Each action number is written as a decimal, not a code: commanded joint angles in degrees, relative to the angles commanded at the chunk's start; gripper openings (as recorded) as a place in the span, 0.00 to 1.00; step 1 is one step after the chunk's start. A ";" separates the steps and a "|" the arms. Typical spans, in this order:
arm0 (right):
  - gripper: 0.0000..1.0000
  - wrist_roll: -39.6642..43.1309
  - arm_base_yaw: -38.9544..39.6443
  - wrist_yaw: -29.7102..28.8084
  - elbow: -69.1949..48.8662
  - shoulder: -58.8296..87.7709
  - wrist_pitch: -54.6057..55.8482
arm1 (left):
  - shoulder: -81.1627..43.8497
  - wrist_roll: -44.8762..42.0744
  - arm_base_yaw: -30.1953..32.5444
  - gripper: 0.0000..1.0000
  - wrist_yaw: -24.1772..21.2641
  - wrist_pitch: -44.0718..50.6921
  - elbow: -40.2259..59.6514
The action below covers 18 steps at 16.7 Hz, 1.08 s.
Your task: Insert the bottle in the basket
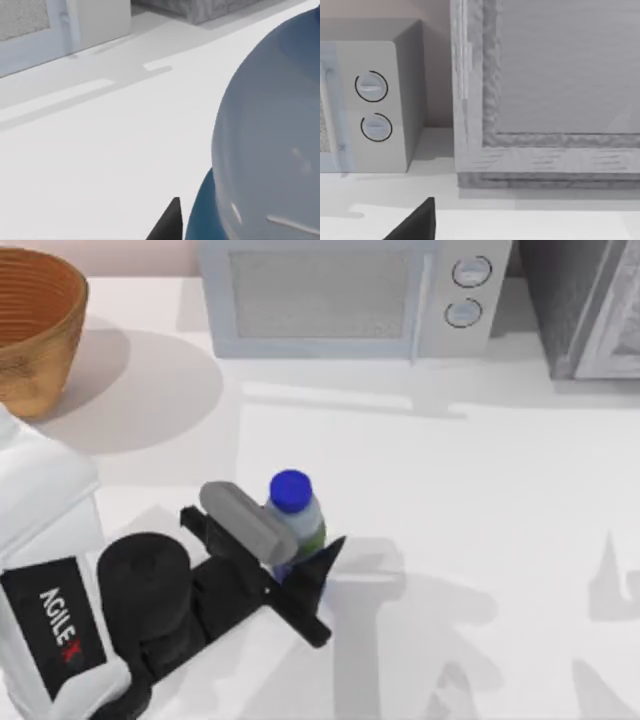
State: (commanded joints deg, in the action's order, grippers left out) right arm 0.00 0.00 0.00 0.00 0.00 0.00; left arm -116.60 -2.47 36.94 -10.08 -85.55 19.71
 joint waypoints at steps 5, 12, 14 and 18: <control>1.00 0.00 0.00 0.00 0.00 0.00 0.00 | 7.28 -1.79 -8.14 0.00 -3.33 10.61 11.49; 1.00 0.00 0.00 0.00 0.00 0.00 0.00 | 19.02 -4.02 -29.50 0.00 -7.77 44.58 36.95; 1.00 0.00 0.00 0.00 0.00 0.00 0.00 | 20.89 -4.20 -35.81 0.00 -8.38 54.50 42.82; 1.00 0.00 0.00 0.00 0.00 0.00 0.00 | 22.71 -3.90 -46.38 0.00 -8.61 70.13 50.56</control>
State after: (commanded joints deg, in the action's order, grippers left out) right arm 0.00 0.00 0.00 0.00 0.00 0.00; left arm -93.90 -6.36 -9.44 -18.69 -15.42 70.27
